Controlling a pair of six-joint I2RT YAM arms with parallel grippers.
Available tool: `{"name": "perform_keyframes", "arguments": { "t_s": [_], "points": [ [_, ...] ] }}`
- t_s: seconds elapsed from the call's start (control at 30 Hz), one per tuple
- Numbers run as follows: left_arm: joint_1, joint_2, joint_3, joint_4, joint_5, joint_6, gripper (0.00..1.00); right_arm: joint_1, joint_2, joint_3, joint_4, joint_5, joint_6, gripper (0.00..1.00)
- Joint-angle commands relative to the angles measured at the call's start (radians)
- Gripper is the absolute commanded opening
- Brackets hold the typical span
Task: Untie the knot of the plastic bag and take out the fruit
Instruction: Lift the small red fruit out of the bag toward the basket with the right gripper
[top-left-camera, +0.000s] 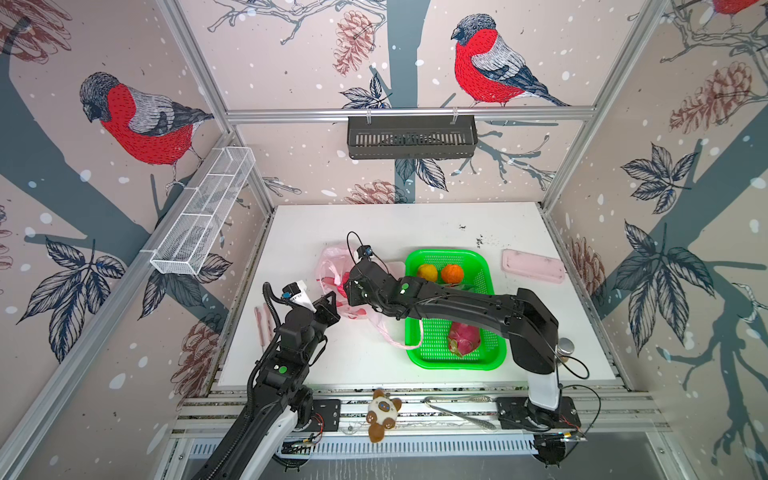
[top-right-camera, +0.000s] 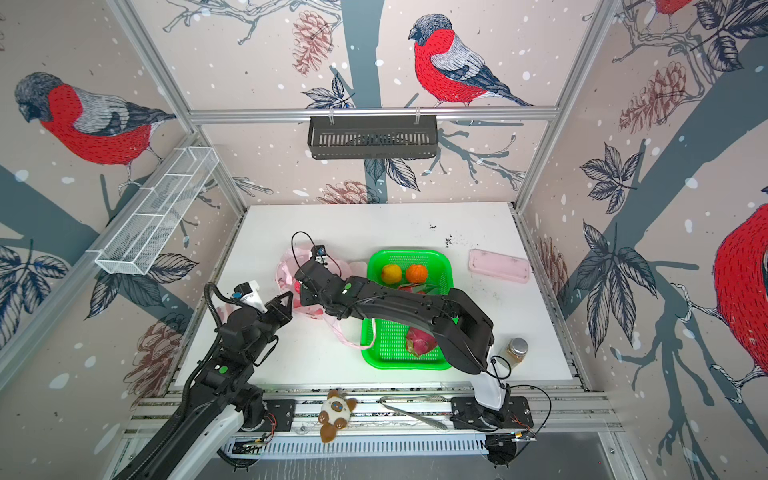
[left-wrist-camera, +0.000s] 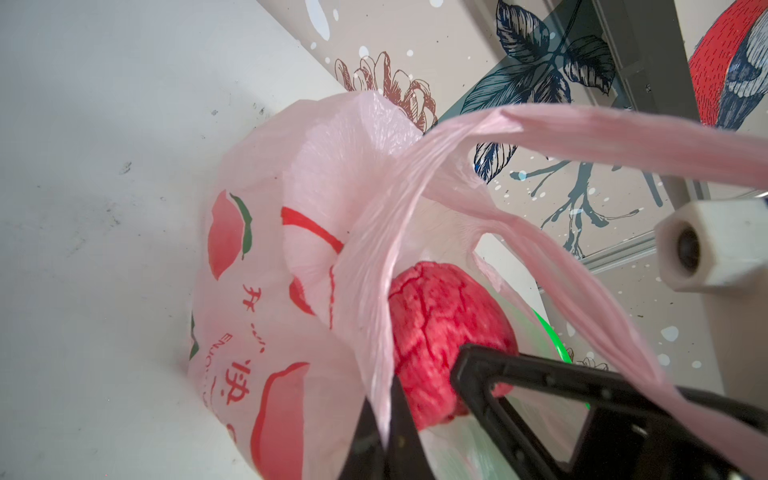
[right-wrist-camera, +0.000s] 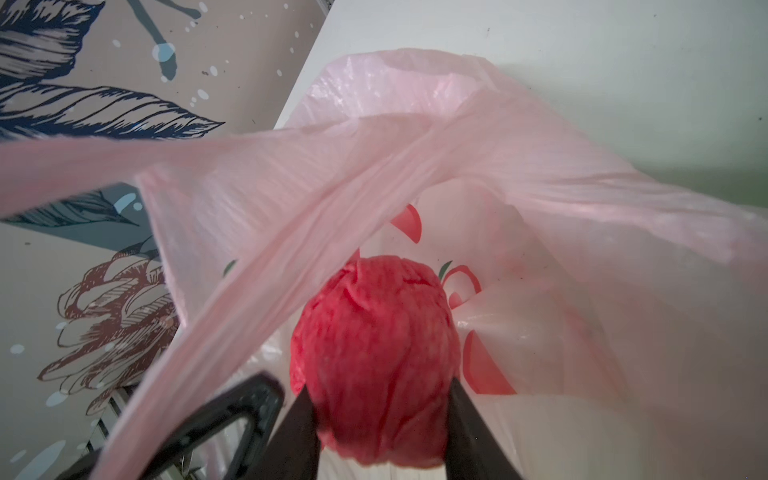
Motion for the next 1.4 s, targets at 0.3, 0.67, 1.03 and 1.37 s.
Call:
{"name": "perform_keyframes", "arguments": {
  "t_s": [0.3, 0.67, 1.03, 1.37],
  "points": [
    [0.001, 0.062, 0.033, 0.119, -0.083, 0.066, 0.0, 0.054, -0.166, -0.107, -0.083, 0.002, -0.089, 0.28],
    [0.036, 0.132, 0.044, 0.174, -0.09, 0.11, 0.0, 0.063, -0.368, -0.194, -0.148, 0.107, -0.053, 0.28],
    [0.147, 0.181, 0.114, 0.154, -0.06, 0.189, 0.0, 0.017, -0.538, -0.333, -0.187, 0.236, -0.018, 0.28],
    [0.184, 0.301, 0.147, 0.206, -0.04, 0.187, 0.0, -0.001, -0.633, -0.422, -0.26, 0.295, 0.055, 0.28]
  ]
}}
